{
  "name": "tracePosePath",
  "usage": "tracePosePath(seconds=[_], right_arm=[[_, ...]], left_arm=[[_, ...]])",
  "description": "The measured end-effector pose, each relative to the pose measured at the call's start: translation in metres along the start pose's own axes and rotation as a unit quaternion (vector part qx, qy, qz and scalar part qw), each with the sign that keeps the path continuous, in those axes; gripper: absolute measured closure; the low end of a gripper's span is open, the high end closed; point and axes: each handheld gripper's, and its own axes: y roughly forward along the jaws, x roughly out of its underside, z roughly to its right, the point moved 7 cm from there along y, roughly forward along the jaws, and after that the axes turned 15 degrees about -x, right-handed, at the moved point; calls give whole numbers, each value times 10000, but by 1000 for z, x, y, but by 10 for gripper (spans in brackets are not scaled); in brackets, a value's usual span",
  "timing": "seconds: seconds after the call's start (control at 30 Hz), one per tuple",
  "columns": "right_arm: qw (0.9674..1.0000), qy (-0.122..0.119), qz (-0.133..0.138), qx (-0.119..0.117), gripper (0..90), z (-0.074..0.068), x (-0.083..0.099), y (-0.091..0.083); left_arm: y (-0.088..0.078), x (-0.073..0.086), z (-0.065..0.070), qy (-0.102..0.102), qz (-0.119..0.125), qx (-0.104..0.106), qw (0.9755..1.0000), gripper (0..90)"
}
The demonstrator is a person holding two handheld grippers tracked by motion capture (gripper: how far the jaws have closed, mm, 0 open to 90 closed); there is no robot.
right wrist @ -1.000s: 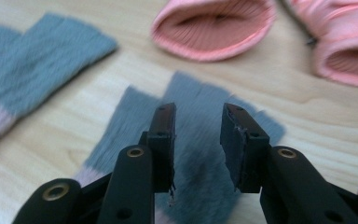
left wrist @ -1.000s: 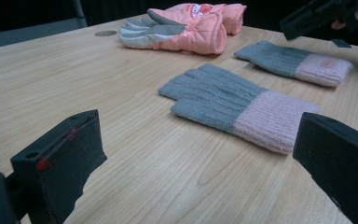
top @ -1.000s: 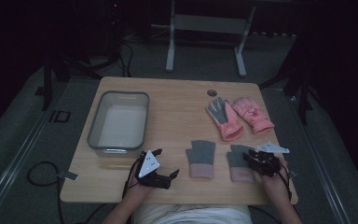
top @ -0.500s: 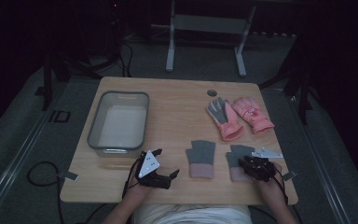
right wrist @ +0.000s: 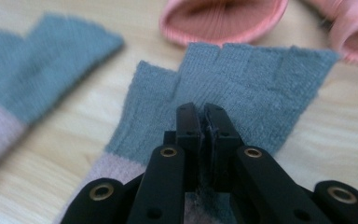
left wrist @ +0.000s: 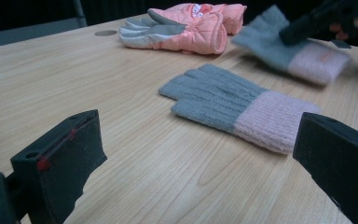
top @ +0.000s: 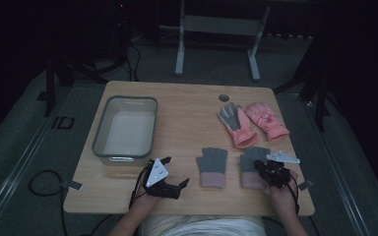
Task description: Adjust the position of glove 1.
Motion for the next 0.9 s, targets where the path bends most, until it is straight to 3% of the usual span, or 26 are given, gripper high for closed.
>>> tracePosePath(seconds=[0.03, 0.23, 0.43, 0.63, 0.7, 0.9], right_arm=[[10000, 0, 0, 0, 857, 0, 0, 0], [9988, -66, 488, -30, 857, -18, -40, -20], [9974, -113, 694, -153, 857, -36, -65, -25], [9960, -201, 774, -409, 857, -65, -85, -14], [9958, -196, 770, -449, 857, -68, -86, -12], [9948, -188, 714, -705, 857, -97, -91, 5]], left_arm=[[0, 0, 0, 3, 2, -1, 10000, 12], [0, 0, 0, 10, -5, 1, 10000, 12], [0, 0, 0, 15, 2, 2, 10000, 12], [0, 0, 0, 18, -9, 9, 10000, 12], [0, 0, 0, 34, -10, 8, 10000, 12], [0, 0, 0, 43, -15, 18, 10000, 12]])
